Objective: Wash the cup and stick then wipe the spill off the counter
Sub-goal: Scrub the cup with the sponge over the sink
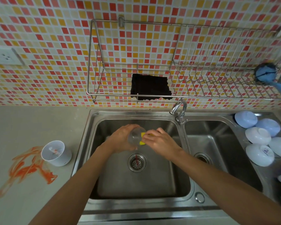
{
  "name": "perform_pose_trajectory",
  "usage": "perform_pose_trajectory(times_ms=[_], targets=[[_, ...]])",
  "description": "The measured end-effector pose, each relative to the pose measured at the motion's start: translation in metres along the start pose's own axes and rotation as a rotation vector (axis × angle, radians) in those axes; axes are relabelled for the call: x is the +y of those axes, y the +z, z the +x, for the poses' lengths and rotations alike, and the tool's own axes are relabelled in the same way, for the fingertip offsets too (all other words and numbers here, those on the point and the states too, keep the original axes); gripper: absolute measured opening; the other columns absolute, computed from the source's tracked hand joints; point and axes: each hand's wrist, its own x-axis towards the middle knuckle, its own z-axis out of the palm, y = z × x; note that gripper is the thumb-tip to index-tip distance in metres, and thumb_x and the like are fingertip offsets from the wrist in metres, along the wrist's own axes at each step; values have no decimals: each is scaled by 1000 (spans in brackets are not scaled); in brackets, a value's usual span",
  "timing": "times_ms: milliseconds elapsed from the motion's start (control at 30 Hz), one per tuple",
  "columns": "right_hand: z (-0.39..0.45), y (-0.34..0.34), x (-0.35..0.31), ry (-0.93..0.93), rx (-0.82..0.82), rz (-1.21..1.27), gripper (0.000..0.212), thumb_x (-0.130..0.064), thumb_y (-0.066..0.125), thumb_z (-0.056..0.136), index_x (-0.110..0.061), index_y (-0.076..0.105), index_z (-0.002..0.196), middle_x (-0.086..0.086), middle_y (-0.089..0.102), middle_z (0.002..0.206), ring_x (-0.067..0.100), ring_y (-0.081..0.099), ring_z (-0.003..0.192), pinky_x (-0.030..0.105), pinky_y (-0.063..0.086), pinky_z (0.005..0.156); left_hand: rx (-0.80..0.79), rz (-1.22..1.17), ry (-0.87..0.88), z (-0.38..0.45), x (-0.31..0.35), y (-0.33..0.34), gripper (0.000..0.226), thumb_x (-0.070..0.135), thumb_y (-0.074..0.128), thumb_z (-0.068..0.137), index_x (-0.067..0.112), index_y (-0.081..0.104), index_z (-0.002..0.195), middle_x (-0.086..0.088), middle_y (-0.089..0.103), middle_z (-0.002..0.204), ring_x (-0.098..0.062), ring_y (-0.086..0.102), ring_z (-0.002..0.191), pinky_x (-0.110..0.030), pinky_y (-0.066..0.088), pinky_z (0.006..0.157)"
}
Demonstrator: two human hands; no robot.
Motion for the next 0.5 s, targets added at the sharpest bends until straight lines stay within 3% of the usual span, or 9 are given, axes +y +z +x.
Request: perform_pose_trajectory(times_ms=[200,333,500], targets=[[-1,1,-4,114,138,10,23,-17,47,94,-17,70,92,-4,71,101,19,64,92,32,42,67,150,-74,-38,-5,3,7,89,26,82,69,17,36,145,-1,48,136,-19,50,123,-37,45,103],[3,3,-11,199,157,30,16,-11,56,87,-17,68,95,-7,69,101,19,62,93,31,38,70,263,-118,-92,-5,13,24,100,32,85,68,15,27,148,-3,39,145,-20,36,132,-31,33,108],[7,-2,-17,227,145,130,18,-12,68,85,-19,68,102,-9,69,108,17,60,100,31,39,73,412,-86,-94,0,13,25,83,29,84,67,9,43,136,-6,51,133,-23,43,123,-23,32,98]])
